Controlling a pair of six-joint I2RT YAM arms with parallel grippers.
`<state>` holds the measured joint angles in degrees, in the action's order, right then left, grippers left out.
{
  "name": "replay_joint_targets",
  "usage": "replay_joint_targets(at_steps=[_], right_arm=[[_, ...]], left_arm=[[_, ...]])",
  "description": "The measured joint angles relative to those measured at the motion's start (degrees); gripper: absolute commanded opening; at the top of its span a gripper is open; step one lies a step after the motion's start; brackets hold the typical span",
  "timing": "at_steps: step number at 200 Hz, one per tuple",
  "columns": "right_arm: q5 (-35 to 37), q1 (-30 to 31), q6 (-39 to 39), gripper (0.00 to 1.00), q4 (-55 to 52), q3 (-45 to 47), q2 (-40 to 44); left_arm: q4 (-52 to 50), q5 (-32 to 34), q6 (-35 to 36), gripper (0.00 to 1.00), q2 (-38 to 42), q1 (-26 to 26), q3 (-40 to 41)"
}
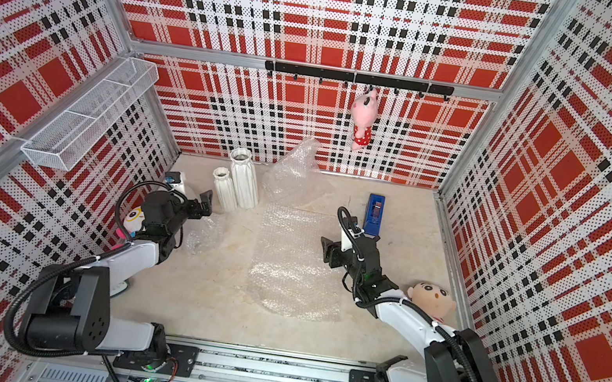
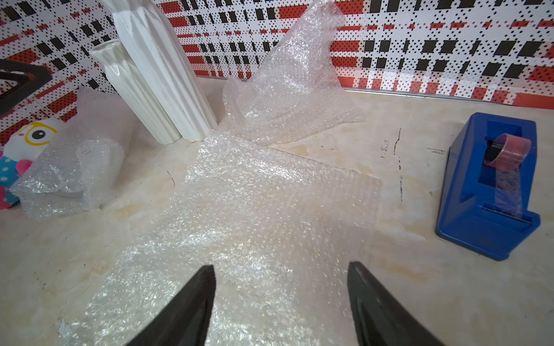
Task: Wrap vases in bubble wrap
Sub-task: Pick up the vase from the center of the board.
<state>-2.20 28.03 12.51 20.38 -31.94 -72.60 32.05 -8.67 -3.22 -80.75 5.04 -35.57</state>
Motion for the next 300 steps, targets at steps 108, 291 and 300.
replay_joint_targets(at_steps=[108,291,300], right_arm=[[-0.3,0.3,0.6,0.74,0.2,0.3,-0.3],[0.8,0.3,1.1,0.76,-0.7,0.3,-0.3],[0.8,0.3,1.1,0.77,-0.7,0.3,-0.3]], left_arm=[[5.0,-13.1,11.4,0.93,-15.0,0.9,-9.7],[-0.7,-18.1,14.0,0.72,-25.8,0.6,-21.1],[-0.7,-18.1,13.9,0.7,-26.0,0.5,-21.2]])
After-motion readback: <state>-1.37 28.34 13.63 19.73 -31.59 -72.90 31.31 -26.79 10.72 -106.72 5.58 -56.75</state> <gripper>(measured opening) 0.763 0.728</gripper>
